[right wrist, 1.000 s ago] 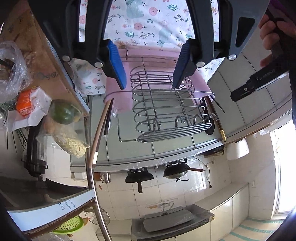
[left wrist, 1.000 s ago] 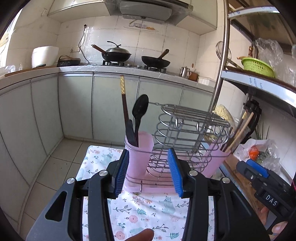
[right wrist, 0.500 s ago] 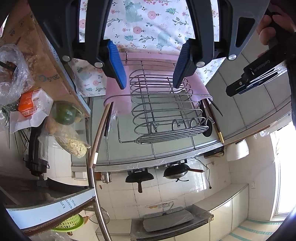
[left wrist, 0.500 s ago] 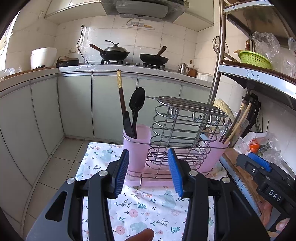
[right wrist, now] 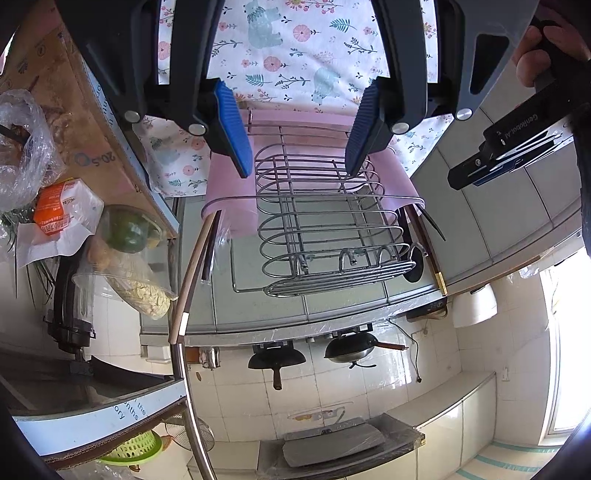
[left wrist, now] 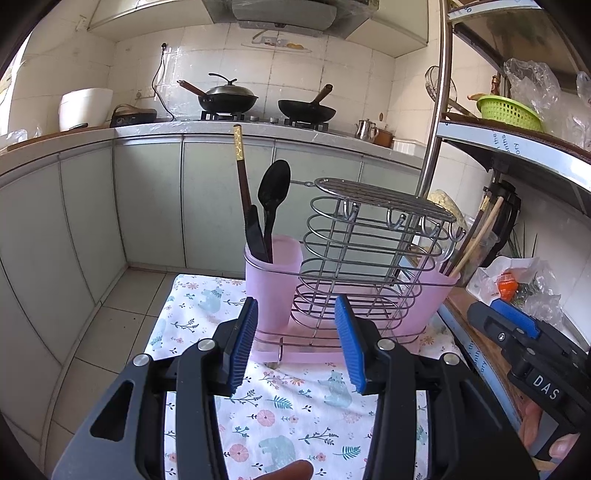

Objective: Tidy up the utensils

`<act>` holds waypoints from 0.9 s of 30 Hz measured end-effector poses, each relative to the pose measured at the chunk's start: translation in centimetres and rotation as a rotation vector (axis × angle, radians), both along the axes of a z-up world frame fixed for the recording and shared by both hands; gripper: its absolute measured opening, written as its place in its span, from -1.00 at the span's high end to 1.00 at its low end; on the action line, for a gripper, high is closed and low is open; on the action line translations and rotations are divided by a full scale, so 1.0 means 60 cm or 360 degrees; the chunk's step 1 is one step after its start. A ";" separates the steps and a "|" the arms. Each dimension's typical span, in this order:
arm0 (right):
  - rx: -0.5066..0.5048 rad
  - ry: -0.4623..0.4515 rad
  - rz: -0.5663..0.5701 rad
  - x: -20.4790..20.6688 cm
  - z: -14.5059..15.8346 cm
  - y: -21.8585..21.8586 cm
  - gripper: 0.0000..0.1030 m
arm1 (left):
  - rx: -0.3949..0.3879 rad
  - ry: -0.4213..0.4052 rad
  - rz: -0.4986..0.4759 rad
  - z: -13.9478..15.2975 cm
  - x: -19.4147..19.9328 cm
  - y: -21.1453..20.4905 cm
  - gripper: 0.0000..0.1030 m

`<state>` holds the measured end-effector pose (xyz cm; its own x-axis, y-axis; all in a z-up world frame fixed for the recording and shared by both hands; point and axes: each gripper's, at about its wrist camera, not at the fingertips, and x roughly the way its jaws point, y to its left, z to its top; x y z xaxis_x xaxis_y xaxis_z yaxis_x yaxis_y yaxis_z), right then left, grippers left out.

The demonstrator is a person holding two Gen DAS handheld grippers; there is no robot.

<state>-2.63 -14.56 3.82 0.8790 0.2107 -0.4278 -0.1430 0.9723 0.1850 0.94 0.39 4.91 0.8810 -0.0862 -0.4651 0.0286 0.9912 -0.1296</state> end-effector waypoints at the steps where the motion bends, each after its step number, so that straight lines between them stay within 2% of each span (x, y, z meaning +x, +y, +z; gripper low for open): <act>1: -0.0001 0.0000 0.0000 0.000 0.000 0.000 0.00 | 0.0001 0.0000 -0.0003 0.000 0.000 0.000 0.15; 27: -0.0038 0.0007 0.0021 0.008 0.002 0.012 0.00 | -0.0006 -0.0001 -0.0025 0.000 -0.002 -0.008 0.15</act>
<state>-2.14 -13.86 3.96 0.8744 0.2118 -0.4365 -0.1549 0.9745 0.1624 0.79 -0.06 4.94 0.8799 -0.1020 -0.4641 0.0444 0.9901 -0.1334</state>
